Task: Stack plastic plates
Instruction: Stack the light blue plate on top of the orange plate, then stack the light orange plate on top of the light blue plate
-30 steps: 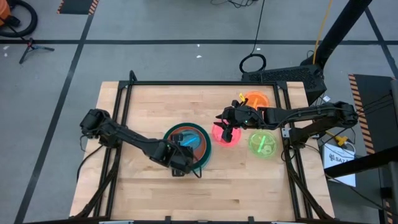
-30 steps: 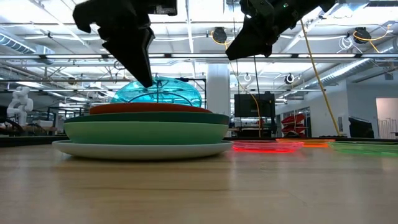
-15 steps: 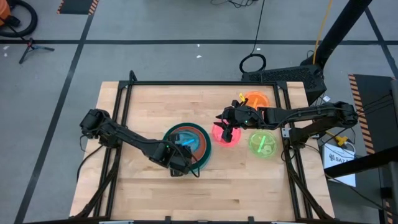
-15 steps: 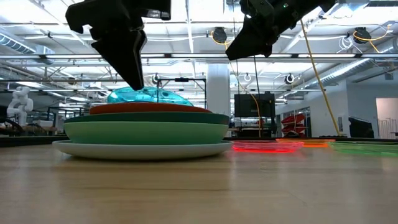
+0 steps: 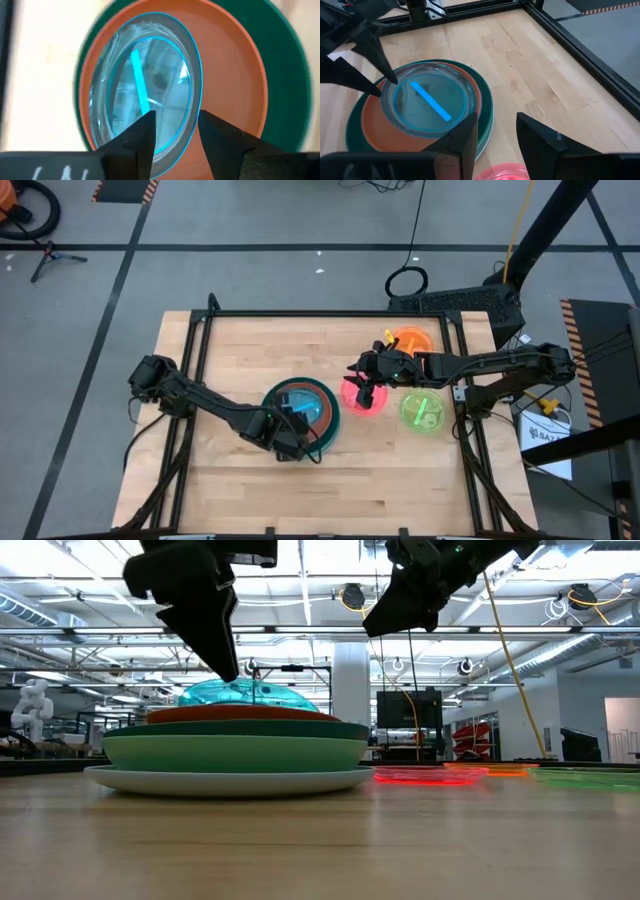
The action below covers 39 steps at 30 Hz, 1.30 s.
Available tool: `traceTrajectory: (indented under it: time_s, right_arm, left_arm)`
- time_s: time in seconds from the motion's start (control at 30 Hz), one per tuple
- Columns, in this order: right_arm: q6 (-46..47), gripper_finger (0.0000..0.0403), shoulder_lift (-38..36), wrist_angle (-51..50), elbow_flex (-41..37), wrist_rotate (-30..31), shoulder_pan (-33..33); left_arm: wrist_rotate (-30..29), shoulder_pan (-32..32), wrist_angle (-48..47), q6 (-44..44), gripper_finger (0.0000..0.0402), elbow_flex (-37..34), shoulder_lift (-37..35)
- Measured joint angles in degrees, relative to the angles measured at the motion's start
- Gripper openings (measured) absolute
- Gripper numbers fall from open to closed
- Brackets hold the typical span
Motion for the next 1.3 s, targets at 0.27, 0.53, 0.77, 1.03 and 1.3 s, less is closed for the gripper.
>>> traceTrajectory:
  time_s: [0.27, 0.53, 0.77, 1.03, 1.3]
  right_arm:
    - [-0.01, 0.013, 0.0, 0.0, 0.0, 0.02, 0.0]
    - [-0.01, 0.013, 0.0, -0.01, 0.0, 0.02, -0.02]
    - [1.74, 0.013, 0.37, -0.36, 0.02, 0.31, -0.1]
    - [6.11, 0.013, 2.09, -1.59, 0.02, 1.29, -0.41]
    - [13.61, 0.013, 2.51, -7.29, 0.02, 6.98, -3.49]
  left_arm:
    - [-1.8, -0.25, -1.49, 0.76, 0.0159, 0.0, -0.02]
    - [6.95, 0.31, -0.89, 2.94, 0.0159, -1.25, -0.04]
    - [-2.91, -0.78, -6.69, 2.69, 0.0159, -1.24, -2.29]
    - [-13.44, -4.06, -3.2, 11.75, 0.0159, -2.68, -8.78]
    - [-14.11, -4.75, 15.92, 23.04, 0.0159, -18.2, -22.52]
